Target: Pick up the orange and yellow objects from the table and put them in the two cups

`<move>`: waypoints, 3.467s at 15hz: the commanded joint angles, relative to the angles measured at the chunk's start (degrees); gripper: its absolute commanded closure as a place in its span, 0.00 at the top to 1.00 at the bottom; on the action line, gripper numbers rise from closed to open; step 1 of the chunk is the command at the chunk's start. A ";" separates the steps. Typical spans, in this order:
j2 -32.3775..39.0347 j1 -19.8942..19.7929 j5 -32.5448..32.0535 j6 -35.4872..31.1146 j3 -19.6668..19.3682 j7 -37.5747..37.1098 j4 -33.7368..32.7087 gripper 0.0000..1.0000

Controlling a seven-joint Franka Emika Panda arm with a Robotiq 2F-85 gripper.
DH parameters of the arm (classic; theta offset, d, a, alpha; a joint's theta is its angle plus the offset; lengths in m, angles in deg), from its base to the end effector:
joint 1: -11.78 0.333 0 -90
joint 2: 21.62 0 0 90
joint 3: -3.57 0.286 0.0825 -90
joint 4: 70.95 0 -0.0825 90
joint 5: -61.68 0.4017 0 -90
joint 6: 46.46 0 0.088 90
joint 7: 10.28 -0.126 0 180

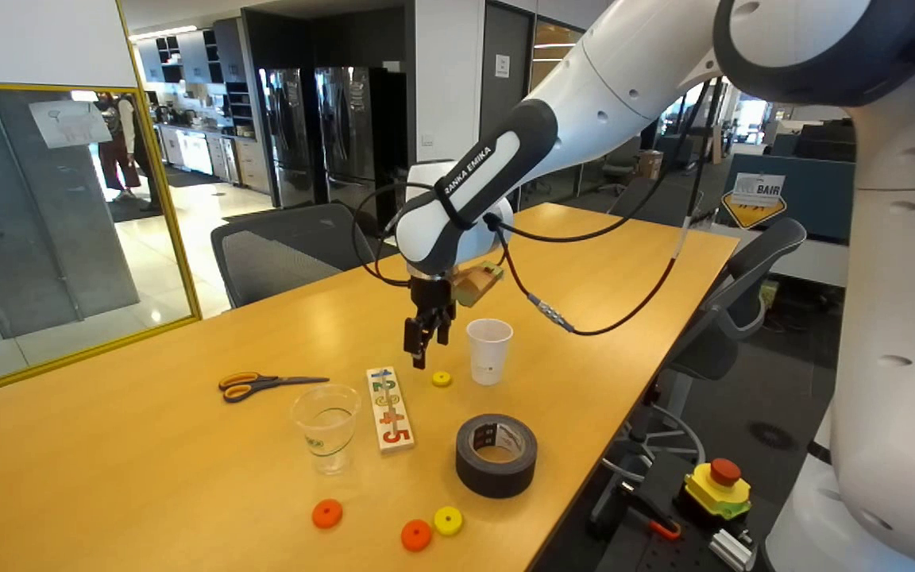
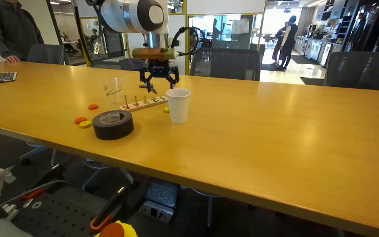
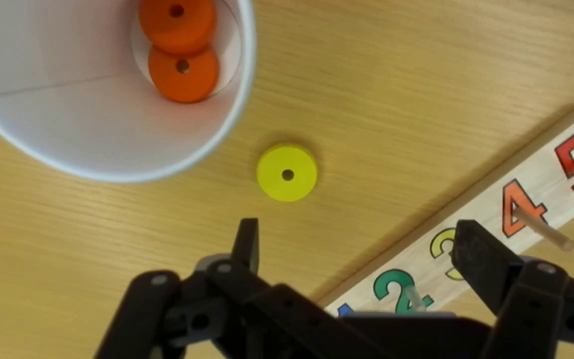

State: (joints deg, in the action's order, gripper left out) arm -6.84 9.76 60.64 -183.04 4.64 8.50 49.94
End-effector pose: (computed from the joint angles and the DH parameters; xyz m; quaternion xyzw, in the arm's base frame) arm 0.5824 -0.0100 0.2342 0.9869 0.1611 0.0072 0.0052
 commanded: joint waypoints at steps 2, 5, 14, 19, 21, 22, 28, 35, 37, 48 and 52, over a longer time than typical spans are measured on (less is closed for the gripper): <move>4.17 -2.75 -0.58 1.47 0.96 12.86 -2.23 1.00; 5.87 -3.31 -2.79 0.97 0.77 15.50 -2.76 1.00; 7.85 -3.72 -3.58 -0.69 1.19 19.96 -3.91 1.00; 8.57 -4.22 -3.07 -2.62 1.29 21.56 -3.74 1.00; 8.81 -4.31 -3.20 -3.73 1.27 21.78 -3.61 1.00; 8.97 -4.36 -3.26 -4.28 1.25 21.86 -3.59 1.00; 9.70 -4.55 -3.24 -5.86 1.35 22.08 -3.73 1.00; 9.47 -4.21 -3.68 -5.41 1.09 21.36 -4.17 0.35; 9.32 -4.07 -3.78 -5.25 1.03 21.07 -4.37 0.20; 1.86 0.23 -3.38 -3.95 4.85 15.69 -4.64 0.20; -0.93 4.52 -6.74 -2.34 5.66 10.93 -5.72 0.20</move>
State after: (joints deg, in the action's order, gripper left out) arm -5.03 11.77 56.66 -187.46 9.92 23.33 44.76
